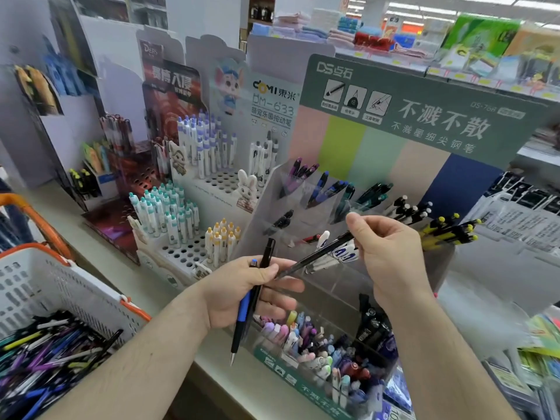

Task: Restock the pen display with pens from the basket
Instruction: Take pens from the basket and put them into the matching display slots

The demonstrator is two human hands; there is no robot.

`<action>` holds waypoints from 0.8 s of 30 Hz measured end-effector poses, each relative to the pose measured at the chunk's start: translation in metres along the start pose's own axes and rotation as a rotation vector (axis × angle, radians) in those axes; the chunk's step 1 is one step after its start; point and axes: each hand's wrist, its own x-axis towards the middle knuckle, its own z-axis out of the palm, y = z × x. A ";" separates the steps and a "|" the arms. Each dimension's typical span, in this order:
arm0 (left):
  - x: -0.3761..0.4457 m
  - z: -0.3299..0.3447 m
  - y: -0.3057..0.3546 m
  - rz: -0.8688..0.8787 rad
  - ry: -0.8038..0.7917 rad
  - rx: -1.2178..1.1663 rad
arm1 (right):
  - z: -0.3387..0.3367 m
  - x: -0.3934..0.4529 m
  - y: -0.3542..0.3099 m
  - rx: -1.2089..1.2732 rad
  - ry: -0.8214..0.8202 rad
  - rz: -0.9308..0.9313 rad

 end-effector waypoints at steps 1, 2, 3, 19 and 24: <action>0.001 -0.002 -0.001 0.018 0.023 -0.015 | -0.002 0.000 0.001 0.039 0.029 0.014; 0.003 -0.003 -0.003 0.047 0.033 -0.053 | -0.003 -0.001 0.004 0.057 0.043 0.028; 0.005 -0.005 -0.005 0.083 0.021 -0.117 | -0.003 -0.002 0.005 0.068 0.053 0.049; 0.005 -0.015 0.002 0.254 0.145 -0.538 | 0.047 0.035 -0.006 -0.067 0.291 -0.325; -0.003 -0.019 0.003 0.231 0.195 -0.361 | 0.085 0.047 0.013 -0.574 0.093 -0.414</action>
